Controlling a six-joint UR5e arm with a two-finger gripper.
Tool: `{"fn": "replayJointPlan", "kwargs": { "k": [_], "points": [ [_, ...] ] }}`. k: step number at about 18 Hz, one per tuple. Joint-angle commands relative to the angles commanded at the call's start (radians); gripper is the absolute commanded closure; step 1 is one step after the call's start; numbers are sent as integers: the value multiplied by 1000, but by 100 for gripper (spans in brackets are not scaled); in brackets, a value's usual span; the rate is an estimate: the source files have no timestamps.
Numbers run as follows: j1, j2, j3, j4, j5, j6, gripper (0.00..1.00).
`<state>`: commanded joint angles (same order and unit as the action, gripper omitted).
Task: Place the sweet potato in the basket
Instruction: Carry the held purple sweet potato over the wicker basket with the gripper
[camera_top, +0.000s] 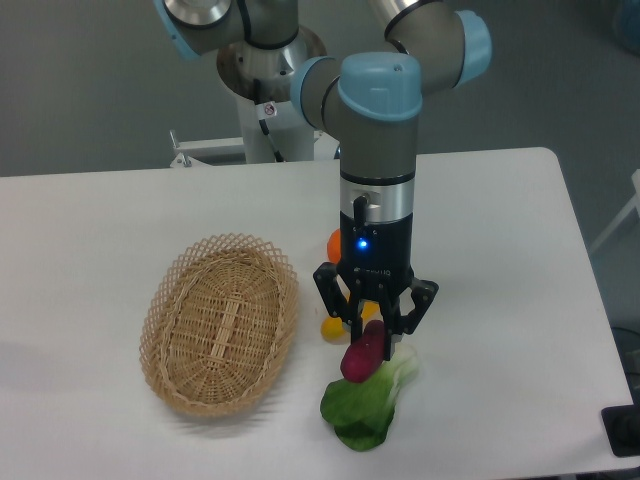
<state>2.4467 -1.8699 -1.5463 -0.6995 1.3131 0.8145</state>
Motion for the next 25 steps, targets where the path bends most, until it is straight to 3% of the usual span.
{"fn": "replayJointPlan", "kwargs": {
  "k": [14,19,25],
  "points": [
    [-23,-25,-40,-3,44,-3,56],
    [-75,3,-147,-5,86,-61,57],
    [-202,5,-279,3,221,-9,56]
  ]
}}
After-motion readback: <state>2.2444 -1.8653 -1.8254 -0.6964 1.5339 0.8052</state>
